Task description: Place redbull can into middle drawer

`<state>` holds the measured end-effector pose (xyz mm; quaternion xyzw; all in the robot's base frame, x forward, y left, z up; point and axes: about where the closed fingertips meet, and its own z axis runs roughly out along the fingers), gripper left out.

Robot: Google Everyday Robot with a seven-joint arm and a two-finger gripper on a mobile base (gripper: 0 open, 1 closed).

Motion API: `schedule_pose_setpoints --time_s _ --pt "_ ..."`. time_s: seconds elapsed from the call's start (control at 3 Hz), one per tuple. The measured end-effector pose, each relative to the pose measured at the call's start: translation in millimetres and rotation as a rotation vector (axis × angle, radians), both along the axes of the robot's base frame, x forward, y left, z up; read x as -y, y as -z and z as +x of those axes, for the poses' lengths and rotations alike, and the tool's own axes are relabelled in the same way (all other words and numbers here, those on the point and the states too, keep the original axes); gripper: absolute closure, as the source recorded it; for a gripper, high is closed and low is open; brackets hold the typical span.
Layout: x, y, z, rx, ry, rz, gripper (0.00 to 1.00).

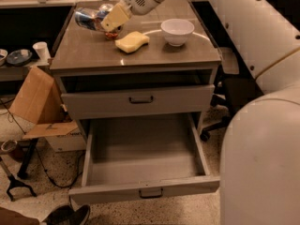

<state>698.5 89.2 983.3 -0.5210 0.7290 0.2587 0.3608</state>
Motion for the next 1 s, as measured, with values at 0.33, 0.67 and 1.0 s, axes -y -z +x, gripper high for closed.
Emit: schedule_pose_setpoints --time_s 0.33,0.67,1.0 --pt "3.1 15.7 -7.2 -0.022 -0.003 0.027 1.00" --pt "18.6 19.0 -32.0 -0.016 0.011 0.075 1.00" --pt "67.8 67.3 -84.5 -0.102 0.065 0.108 1.00"
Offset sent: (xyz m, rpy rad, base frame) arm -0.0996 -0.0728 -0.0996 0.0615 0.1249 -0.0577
